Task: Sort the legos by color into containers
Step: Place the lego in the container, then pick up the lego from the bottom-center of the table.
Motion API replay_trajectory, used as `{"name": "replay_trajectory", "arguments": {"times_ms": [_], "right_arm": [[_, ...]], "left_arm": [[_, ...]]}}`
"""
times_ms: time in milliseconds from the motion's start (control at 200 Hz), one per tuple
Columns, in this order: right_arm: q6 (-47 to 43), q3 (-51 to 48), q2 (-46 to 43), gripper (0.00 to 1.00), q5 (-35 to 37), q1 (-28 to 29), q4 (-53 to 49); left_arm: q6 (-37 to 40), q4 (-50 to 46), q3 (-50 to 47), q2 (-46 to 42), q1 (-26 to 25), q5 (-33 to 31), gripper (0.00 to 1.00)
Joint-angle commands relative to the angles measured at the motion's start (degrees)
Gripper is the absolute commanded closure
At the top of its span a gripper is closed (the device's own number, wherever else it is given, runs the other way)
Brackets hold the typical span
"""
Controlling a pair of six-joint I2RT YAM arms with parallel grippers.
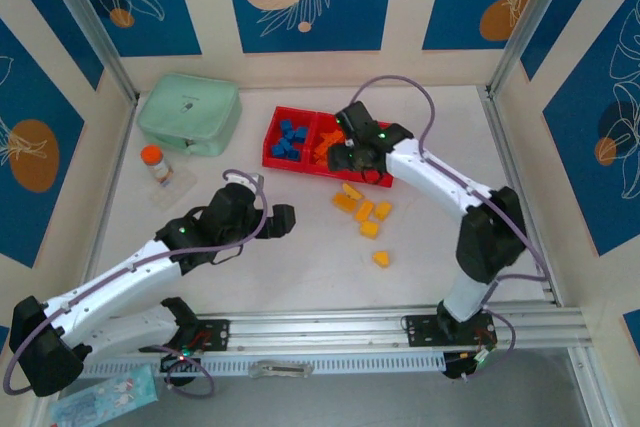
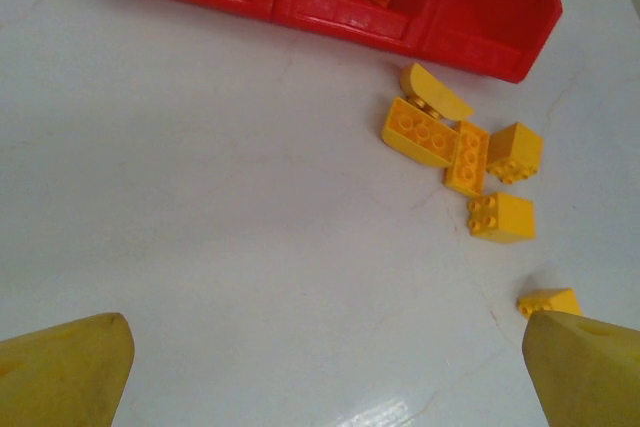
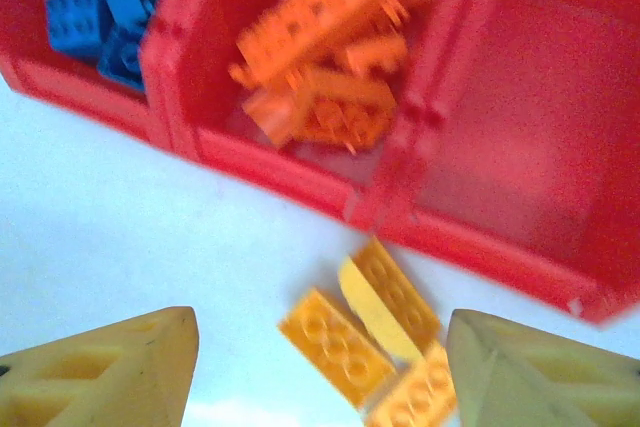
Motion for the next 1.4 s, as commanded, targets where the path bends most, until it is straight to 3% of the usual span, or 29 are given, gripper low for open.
{"name": "replay_trajectory", "arguments": {"times_ms": [0,330,620,805,980,1395], "right_arm": [[4.7,-6.7,-5.5,0.31,0.6,1.1,-3.0],[11.4,-20.9,-16.8,0.27,-0.6,1.3,-11.2],[22.1,-31.3,-24.4,0.24,-2.1,1.9,-17.0],[22.8,-39.0,-25.5,0.24,-10.6,3.4,-8.3],[23.4,-39.9,-21.4,0.23,-10.2,5.6,-4.1],[21.6,-36.7,-12.1,0.47,-5.3,7.6,-2.0]], "left_arm": [[1.6,1.5,-0.4,-0.6,0.4,4.1,0.01],[-0.2,7.2,-5.0,-0.6,-1.2,7.6,0.01],[-4.3,12.5,-7.3,1.8,-5.1,5.8,0.01],[-6.2,15.8,-7.6,4.4,-6.7,4.7,0.01],[-6.8,16.9,-7.6,5.6,-7.6,4.3,0.01],[-6.6,15.5,-8.0,4.4,-7.9,2.9,0.01]]}}
